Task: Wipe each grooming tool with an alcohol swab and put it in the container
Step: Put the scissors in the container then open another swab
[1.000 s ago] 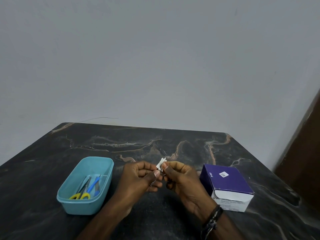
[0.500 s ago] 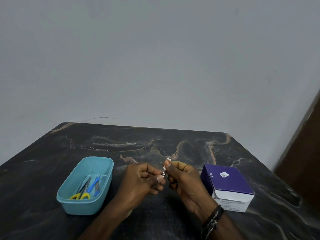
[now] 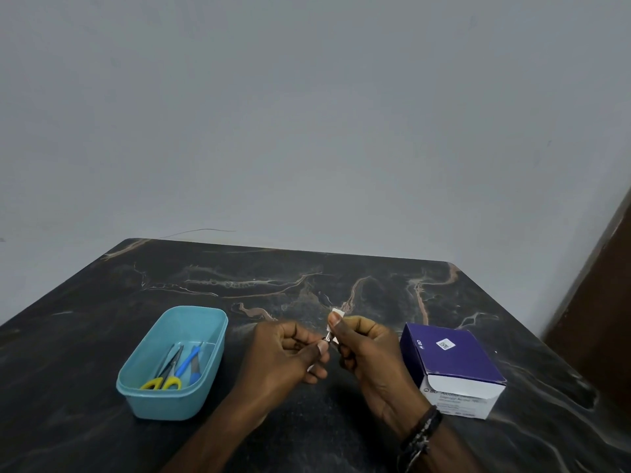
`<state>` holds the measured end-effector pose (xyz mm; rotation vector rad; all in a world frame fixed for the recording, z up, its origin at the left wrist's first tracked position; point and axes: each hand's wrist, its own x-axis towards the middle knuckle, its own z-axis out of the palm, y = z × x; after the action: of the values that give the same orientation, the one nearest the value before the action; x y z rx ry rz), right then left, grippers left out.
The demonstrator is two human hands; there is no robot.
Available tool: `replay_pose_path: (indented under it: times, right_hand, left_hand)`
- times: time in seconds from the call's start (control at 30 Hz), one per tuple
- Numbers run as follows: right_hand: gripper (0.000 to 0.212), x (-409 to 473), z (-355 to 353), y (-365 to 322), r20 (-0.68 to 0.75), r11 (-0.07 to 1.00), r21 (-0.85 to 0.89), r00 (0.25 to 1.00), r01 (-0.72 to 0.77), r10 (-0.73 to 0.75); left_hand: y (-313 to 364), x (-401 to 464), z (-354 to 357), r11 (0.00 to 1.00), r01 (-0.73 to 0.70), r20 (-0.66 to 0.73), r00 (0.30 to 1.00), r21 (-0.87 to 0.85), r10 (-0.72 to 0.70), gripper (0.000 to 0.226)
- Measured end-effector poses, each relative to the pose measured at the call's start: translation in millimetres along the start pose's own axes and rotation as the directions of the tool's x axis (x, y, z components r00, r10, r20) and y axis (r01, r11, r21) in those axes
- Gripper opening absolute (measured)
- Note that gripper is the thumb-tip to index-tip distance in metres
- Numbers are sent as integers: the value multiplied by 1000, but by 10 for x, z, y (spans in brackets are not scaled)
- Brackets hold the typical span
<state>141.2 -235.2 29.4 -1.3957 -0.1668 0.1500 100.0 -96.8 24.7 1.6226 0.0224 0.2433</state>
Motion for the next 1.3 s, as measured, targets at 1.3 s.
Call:
replay_pose_path:
  times: [1.3]
  right_hand:
    - [18, -77, 96, 10, 30, 990, -118, 997, 75, -72]
  left_hand:
    - [-24, 9, -19, 994, 30, -79, 996, -104, -38, 6]
